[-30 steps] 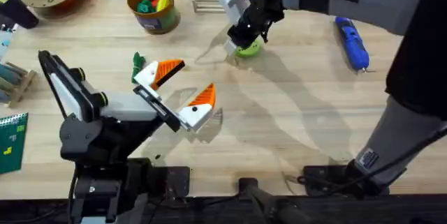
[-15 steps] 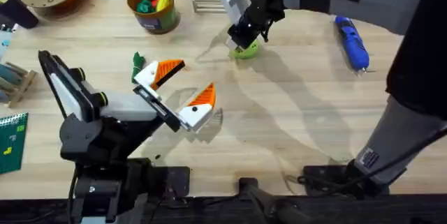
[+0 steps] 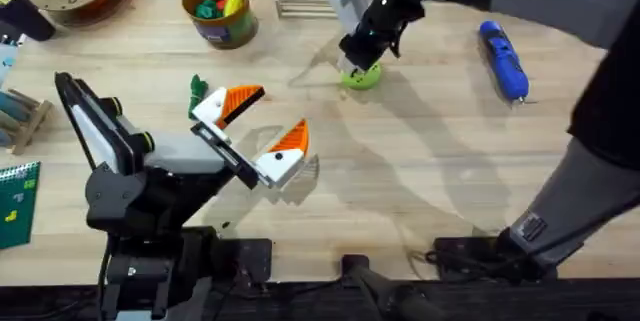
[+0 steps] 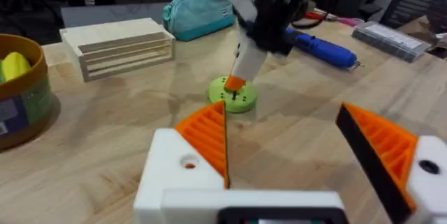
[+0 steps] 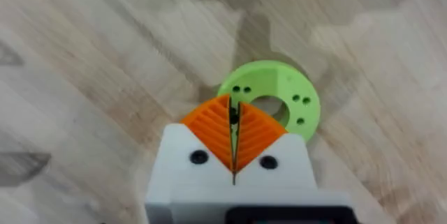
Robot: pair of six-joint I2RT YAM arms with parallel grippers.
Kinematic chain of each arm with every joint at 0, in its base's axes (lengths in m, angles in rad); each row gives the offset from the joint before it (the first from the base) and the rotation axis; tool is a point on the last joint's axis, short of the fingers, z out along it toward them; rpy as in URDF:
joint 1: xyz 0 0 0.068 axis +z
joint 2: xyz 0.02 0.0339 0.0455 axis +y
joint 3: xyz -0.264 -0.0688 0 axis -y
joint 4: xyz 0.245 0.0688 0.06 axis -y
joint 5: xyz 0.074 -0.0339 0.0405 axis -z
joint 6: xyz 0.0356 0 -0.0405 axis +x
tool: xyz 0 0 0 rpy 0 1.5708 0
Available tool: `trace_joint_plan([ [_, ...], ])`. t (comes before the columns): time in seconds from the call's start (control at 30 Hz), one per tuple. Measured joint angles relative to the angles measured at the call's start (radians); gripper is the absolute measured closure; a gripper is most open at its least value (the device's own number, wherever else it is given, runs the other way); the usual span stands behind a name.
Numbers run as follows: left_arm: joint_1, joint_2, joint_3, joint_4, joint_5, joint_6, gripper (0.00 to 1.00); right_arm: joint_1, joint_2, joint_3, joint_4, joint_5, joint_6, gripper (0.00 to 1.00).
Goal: Pick up the gripper from the table and insert it into the empty holder that is missing its gripper. Then pick up a screw, insert it into the mounting hole, and use the screwdriver to tighten it. Finally, clean up the table by picking up the vegetable and placing it into the bucket.
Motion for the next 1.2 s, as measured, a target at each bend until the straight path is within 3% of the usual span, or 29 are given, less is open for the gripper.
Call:
trace_joint_plan([
  [0.47, 0.0, 0.0, 0.0, 0.0, 0.0, 0.0, 0.028, 0.049, -0.1, 0.291, -0.261, 0.0, 0.0, 0.996],
  [0.73, 0.0, 0.0, 0.0, 0.0, 0.0, 0.0, 0.028, 0.157, -0.127, 0.413, -0.37, 0.0, 0.0, 0.996],
  [1.2, 0.0, 0.0, 0.0, 0.0, 0.0, 0.0, 0.029, 0.429, -0.125, 0.581, -0.507, -0.001, 0.025, 0.996],
])
